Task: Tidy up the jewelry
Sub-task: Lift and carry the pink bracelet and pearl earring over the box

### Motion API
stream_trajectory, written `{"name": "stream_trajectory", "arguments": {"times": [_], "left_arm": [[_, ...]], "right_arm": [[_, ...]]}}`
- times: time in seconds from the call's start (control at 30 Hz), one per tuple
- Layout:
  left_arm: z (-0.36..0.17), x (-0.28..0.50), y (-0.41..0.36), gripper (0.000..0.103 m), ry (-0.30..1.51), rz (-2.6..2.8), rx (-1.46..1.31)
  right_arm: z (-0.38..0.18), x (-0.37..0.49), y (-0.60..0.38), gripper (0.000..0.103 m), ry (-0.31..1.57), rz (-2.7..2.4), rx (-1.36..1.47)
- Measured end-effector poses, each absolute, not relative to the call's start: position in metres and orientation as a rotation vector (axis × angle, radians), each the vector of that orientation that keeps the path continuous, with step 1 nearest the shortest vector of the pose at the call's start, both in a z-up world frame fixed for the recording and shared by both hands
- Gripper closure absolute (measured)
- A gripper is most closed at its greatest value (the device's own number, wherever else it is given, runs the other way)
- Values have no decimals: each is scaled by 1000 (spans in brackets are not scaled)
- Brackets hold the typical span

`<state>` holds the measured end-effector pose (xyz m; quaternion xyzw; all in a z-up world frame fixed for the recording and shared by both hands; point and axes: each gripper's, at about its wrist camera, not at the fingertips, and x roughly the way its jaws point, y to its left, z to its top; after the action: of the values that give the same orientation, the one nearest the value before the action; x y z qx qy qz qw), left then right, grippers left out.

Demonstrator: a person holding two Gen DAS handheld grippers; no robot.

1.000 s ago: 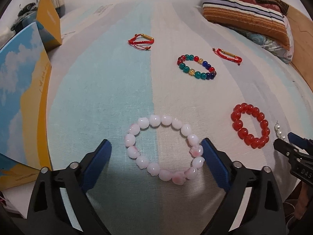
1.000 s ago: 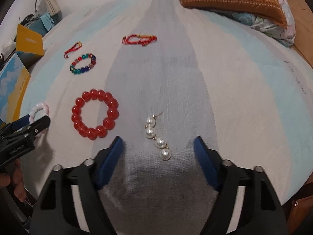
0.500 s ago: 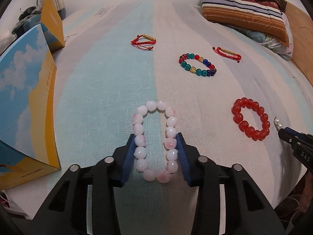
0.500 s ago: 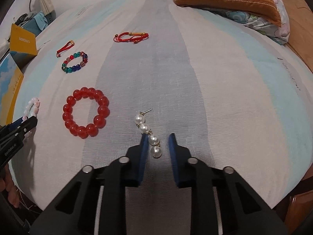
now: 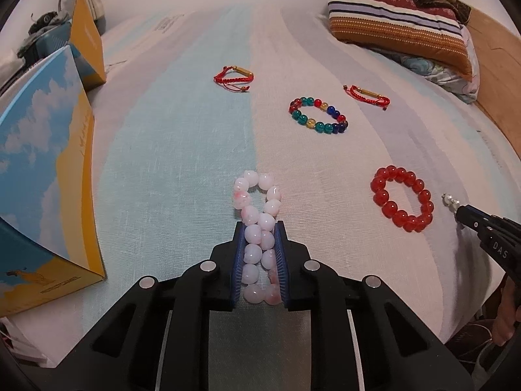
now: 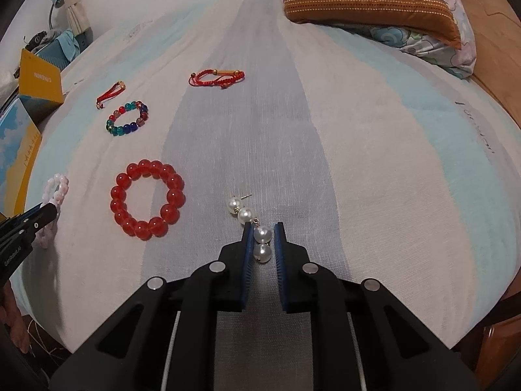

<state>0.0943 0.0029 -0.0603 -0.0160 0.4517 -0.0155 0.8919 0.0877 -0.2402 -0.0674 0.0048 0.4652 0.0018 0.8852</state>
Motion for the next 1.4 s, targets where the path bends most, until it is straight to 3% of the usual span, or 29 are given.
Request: {"name": "stream_trajectory", "arguments": {"times": [1.4], "left_arm": [[13, 79, 4, 86, 853, -38, -30]], "right_arm": [[2, 67, -219, 92, 830, 46, 38]]}}
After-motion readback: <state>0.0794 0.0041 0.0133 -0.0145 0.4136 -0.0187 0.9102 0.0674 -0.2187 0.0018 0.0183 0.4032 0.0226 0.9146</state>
